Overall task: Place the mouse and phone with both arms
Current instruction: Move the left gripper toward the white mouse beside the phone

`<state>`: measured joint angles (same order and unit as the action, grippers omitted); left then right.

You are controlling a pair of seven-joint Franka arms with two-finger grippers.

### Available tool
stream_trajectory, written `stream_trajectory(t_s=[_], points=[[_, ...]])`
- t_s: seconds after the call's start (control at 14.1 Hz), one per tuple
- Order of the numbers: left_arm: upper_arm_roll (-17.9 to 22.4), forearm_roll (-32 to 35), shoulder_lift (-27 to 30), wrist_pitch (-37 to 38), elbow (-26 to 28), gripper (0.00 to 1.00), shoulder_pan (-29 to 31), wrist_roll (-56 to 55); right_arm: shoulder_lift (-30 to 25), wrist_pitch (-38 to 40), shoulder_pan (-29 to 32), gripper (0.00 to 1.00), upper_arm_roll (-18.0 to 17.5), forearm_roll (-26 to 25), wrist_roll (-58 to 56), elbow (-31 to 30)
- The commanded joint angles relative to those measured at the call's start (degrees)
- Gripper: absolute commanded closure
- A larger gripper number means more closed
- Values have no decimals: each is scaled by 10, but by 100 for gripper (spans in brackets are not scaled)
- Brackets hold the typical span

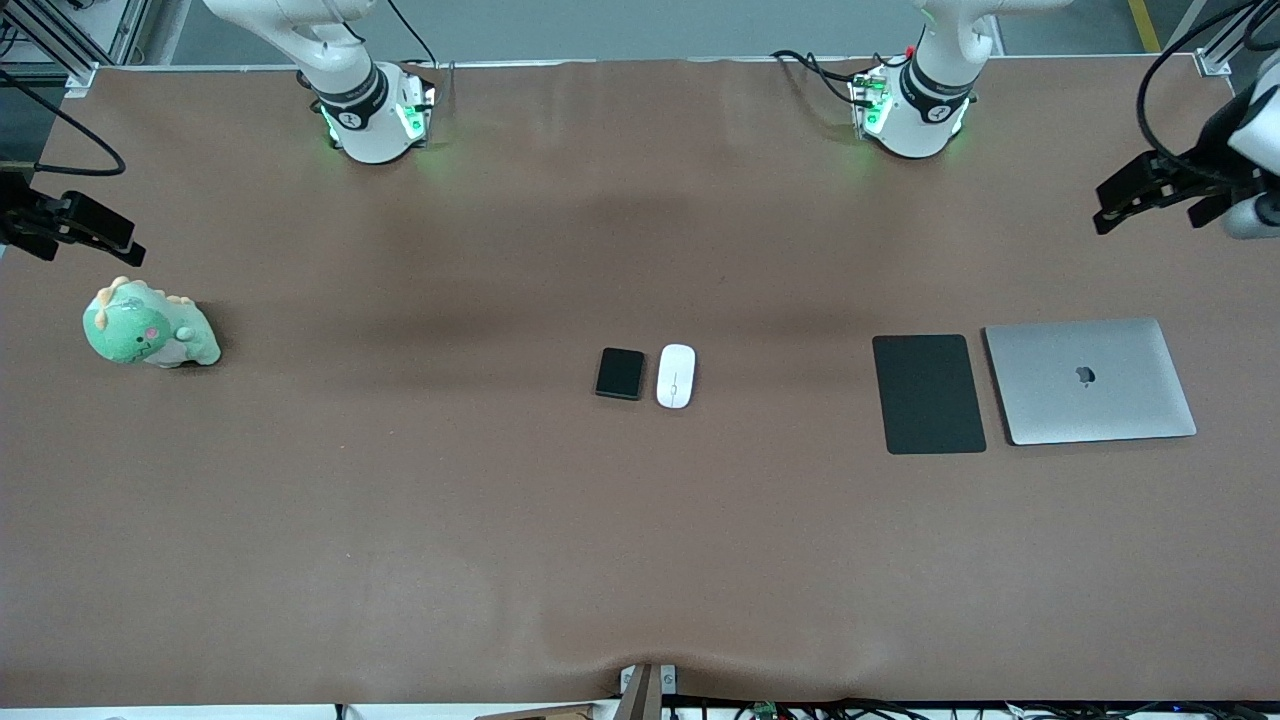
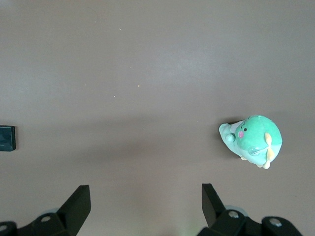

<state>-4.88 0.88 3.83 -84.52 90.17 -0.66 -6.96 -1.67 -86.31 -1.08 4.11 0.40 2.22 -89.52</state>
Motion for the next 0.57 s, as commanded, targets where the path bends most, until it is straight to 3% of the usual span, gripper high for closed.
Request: stream_trajectory(t_s=[0.0, 0.5], points=[[-1, -8, -1, 26, -18, 0, 4, 6, 3, 6, 4, 0, -2, 0, 4, 8], [0, -10, -3, 25, -23, 0, 1, -6, 3, 7, 4, 0, -2, 0, 4, 8]])
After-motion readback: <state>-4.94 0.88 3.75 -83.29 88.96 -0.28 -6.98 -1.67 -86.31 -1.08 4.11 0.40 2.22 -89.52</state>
